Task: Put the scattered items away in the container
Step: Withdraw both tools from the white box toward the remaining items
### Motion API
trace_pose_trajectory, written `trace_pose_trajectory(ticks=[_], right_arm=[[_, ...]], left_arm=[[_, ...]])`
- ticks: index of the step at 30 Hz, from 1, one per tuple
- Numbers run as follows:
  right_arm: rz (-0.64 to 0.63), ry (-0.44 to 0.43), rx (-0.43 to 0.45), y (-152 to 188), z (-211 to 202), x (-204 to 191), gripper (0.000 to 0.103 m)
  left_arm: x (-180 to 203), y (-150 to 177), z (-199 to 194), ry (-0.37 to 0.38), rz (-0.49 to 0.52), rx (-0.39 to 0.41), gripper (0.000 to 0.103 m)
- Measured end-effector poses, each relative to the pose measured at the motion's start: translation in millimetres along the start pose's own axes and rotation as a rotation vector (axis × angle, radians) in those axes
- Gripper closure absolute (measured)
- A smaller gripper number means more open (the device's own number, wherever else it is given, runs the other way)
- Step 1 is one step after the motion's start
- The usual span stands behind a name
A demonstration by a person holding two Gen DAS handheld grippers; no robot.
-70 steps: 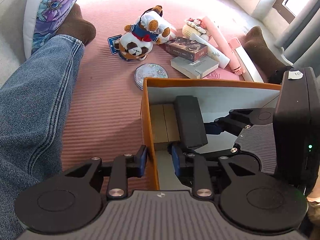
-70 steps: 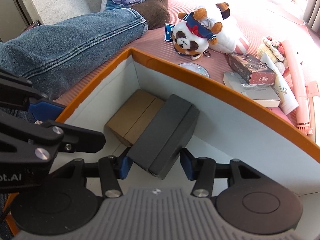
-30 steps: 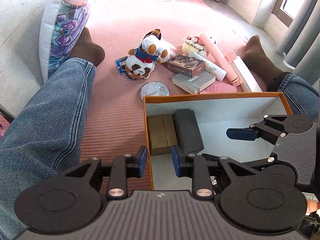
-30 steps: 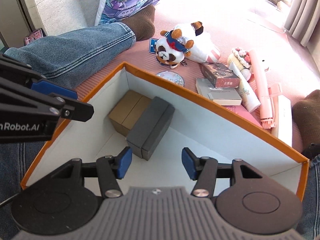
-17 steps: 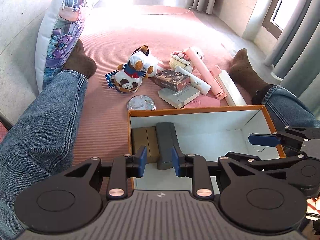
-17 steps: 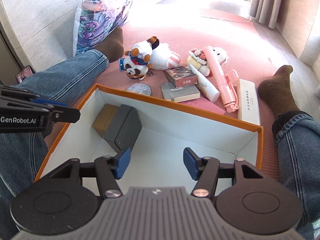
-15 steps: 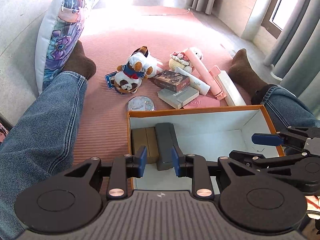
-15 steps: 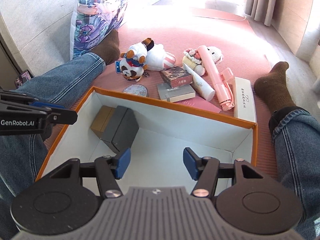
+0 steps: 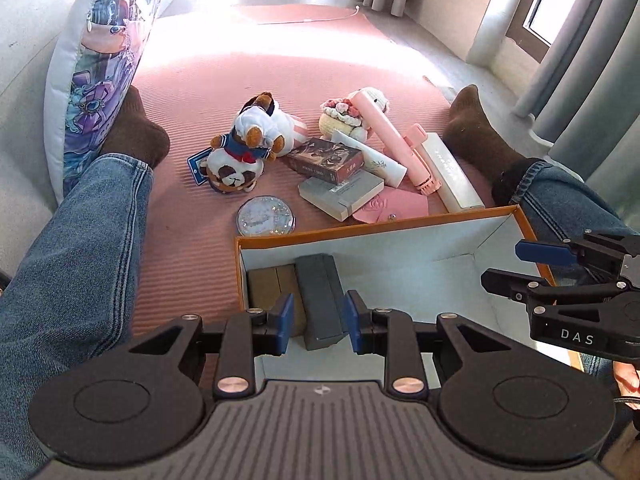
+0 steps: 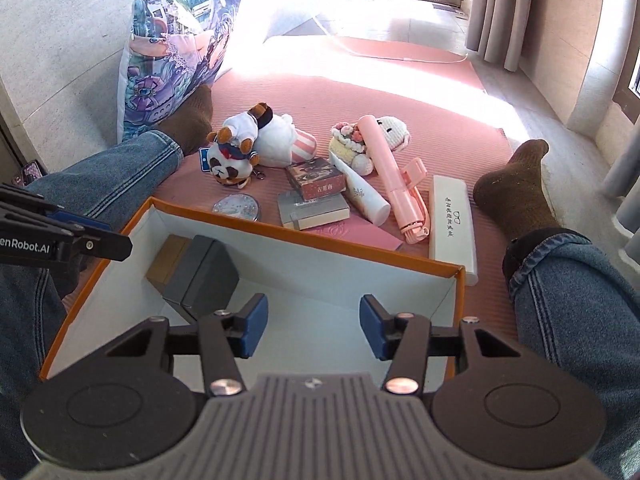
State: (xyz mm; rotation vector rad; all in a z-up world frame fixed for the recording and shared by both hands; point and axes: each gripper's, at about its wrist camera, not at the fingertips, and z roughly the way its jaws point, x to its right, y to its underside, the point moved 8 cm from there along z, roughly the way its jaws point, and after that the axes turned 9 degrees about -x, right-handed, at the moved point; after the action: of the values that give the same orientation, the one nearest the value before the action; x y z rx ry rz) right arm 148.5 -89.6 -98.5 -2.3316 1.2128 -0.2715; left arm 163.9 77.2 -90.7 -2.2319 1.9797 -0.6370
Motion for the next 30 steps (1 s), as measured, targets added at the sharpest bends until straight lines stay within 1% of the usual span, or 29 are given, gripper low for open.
trace_pose_trajectory(ticks=[3, 8, 10, 16, 21, 23, 26, 28, 30], right_arm=[[-0.001, -0.006, 0.008, -7, 1, 8, 0.049], [-0.023, -0.006, -0.007, -22, 6, 18, 0.051], [-0.033, -0.013, -0.015, -29, 9, 22, 0.057], [-0.056, -0.039, -0.045, -52, 21, 32, 0.060], [-0.068, -0.060, -0.088, -73, 40, 41, 0.060], [-0.071, -0.066, -0.113, -80, 51, 44, 0.060], [-0.069, -0.068, -0.155, -91, 70, 50, 0.060], [-0.068, -0.077, -0.182, -96, 83, 52, 0.060], [-0.062, -0.090, -0.214, -101, 98, 55, 0.060]], left_arm=[[-1, -10, 2, 0.003, 0.015, -0.003, 0.072], [-6, -29, 7, 0.006, 0.034, -0.021, 0.072], [-8, -37, 9, 0.011, 0.035, -0.031, 0.072], [-10, -62, 22, 0.041, 0.052, -0.081, 0.072], [-14, -84, 45, 0.048, 0.074, -0.136, 0.066], [-19, -91, 57, 0.040, 0.075, -0.162, 0.065], [-22, -101, 73, 0.050, 0.074, -0.194, 0.064], [-20, -106, 81, 0.054, 0.086, -0.202, 0.063], [-18, -113, 90, 0.063, 0.088, -0.209, 0.052]])
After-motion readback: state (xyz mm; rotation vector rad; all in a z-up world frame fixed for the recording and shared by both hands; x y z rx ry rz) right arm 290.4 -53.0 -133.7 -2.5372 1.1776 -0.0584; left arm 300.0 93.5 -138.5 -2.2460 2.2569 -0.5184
